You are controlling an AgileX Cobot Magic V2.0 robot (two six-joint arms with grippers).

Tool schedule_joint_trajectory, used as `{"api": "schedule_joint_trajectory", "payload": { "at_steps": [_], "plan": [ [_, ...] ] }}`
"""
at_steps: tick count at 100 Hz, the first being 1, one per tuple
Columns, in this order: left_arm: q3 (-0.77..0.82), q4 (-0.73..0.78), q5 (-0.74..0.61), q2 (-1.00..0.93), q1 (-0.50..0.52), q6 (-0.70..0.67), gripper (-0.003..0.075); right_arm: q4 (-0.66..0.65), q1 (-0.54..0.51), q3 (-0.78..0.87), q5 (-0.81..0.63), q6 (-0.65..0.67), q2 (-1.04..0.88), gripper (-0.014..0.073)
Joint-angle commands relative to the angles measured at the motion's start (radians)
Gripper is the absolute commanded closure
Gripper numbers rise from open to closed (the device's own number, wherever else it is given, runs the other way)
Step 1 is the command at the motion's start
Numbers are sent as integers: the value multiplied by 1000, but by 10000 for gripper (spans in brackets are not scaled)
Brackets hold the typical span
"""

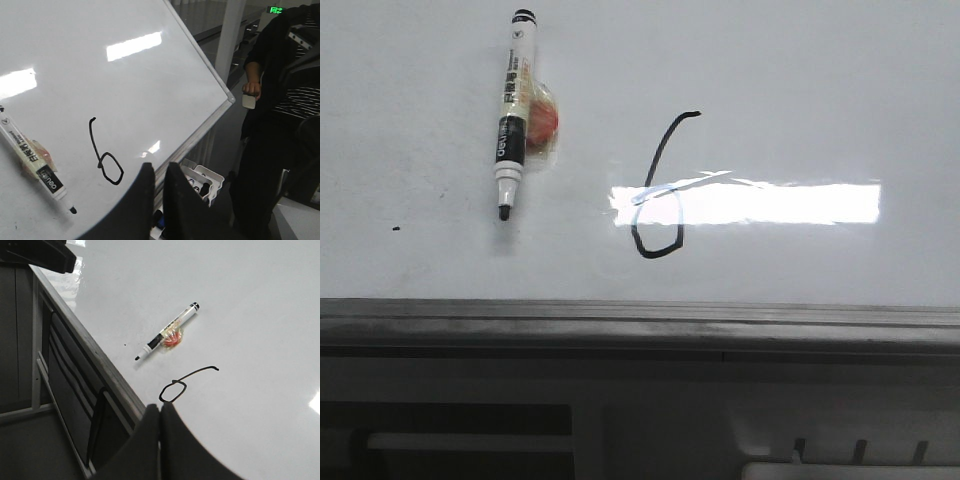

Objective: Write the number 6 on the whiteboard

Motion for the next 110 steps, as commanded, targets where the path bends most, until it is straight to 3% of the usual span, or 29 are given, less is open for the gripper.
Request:
{"api": "schedule_joint_trajectory", "payload": {
  "at_steps": [1, 69, 85, 97, 110],
  "plan": [
    [-6, -15, -20, -44, 0, 2, 739, 16, -5, -18, -60, 7, -15, 660],
    [39, -13, -30, -86, 2, 2, 739, 16, -5, -18, -60, 7, -21, 660],
    [125, 126, -122, -182, 48, 23, 739, 16, -5, -18, -60, 7, -21, 660],
    [226, 258, -149, -308, 148, -5, 739, 16, -5, -18, -60, 7, -21, 660],
    [305, 497, -126, -428, 271, -294, 739, 16, -5, -18, -60, 7, -21, 660]
  ]
}}
